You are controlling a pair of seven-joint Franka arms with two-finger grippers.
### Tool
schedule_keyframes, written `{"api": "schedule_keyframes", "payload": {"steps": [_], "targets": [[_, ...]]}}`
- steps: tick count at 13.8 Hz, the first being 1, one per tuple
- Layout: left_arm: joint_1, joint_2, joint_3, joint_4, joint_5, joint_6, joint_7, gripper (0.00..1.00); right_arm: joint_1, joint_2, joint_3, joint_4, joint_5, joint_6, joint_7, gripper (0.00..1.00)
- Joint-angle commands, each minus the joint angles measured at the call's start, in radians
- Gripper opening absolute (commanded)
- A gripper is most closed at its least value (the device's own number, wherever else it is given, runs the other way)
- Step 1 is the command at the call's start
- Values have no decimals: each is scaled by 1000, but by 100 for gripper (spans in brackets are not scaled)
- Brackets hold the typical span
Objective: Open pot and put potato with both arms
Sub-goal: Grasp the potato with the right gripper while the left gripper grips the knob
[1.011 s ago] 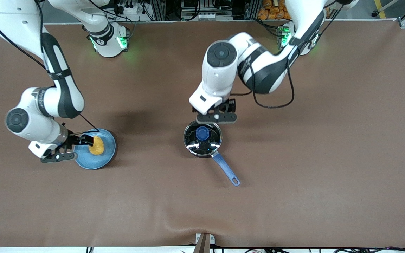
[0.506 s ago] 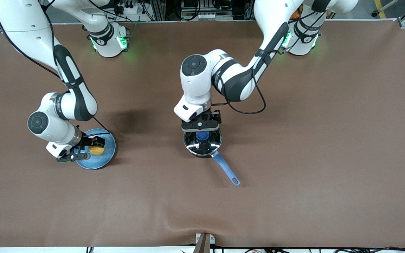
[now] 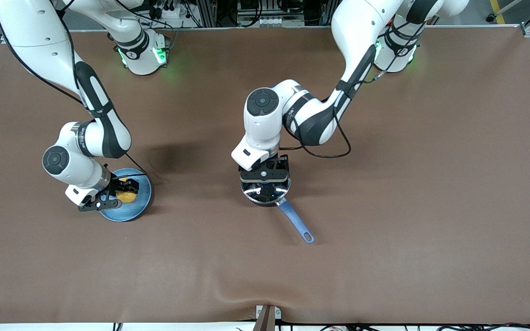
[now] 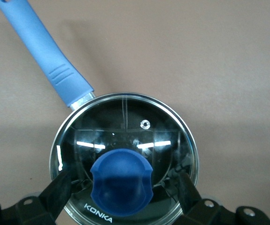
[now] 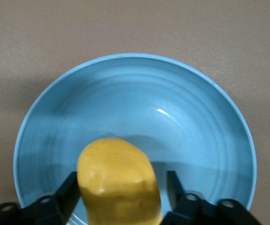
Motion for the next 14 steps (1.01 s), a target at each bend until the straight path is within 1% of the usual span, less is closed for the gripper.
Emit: {"api": "schedule_keyframes", "payload": {"steps": [1,3,5,7,9,14], "targets": [[3,23,6,26,-35,7,40,100,-1,-7,5,-8,17,21,-13,18],[4,35,8,24,-35,7,63,100,0,-7,5,-3,17,15,-10,14],[6,30,8,18,-38,7,62,100,3,-14,6,20,18,-8,-6,13],[13,35,8,18,-38,7,60,100,9,-22,6,60,32,-67,9,13],[17,35,8,16,-38,7,60,100,35,-39,6,90,36,-120,66,13],[18,38,8,16,-46,7,54,99,135,-56,6,132,36,-128,264,13]]}}
